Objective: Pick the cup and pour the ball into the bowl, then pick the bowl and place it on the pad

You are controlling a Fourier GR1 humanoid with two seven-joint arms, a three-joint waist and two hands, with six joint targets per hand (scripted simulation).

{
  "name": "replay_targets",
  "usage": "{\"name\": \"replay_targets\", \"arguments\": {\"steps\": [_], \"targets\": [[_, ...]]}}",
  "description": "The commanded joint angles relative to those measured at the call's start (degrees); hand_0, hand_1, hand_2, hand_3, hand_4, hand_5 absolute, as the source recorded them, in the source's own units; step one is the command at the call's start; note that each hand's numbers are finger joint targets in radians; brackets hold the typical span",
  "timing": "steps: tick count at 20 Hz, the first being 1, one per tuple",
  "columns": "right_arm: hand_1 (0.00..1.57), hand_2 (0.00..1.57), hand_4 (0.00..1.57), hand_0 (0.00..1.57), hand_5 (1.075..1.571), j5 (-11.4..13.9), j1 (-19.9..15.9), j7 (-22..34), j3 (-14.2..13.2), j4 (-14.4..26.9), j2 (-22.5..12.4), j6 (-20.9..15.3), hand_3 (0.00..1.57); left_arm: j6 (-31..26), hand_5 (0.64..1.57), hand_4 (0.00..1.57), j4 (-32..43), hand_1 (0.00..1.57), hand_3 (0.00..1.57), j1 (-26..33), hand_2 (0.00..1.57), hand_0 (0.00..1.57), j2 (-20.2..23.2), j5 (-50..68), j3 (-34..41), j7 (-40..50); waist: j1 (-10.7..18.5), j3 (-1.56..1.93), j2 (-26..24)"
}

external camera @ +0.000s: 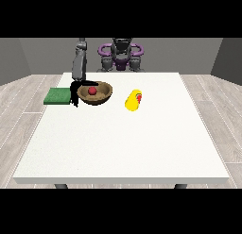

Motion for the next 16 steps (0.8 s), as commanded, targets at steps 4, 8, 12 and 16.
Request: {"name": "replay_targets", "arguments": {"steps": [4,8,12,16], "targets": [[0.7,0.0,0.69,0.7,1.482,-6.8,2.0,6.0,-4.6,7.9,1.4,6.3,0.0,0.9,1.57,0.0,-3.1,0.0,0.0,-0.4,0.0,0.0,1.1,2.2,0.4,2.0,1.5,0.51,2.4],[1.57,1.57,0.95,1.57,1.569,0.1,2.5,5.8,-0.4,7.2,-0.9,-2.3,1.11,1.0,1.571,0.0,-2.1,0.0,0.0,-2.6,0.0,0.0,1.0,3.5,0.3,2.8,2.4,0.32,3.9],[1.57,1.57,1.03,1.57,1.571,-0.5,1.8,8.7,-1.1,6.2,-3.6,-4.9,1.57,-0.9,1.571,0.0,-1.6,0.0,0.0,-2.0,0.0,0.0,1.9,4.5,0.6,3.4,3.7,0.23,3.7],[1.57,1.57,1.06,1.57,1.569,-0.6,2.6,15.9,-0.6,3.8,-8.0,-6.5,1.53,-1.2,1.571,0.0,0.6,0.0,0.0,2.3,0.0,0.0,0.8,4.2,0.6,3.3,1.9,0.14,-3.3]]}}
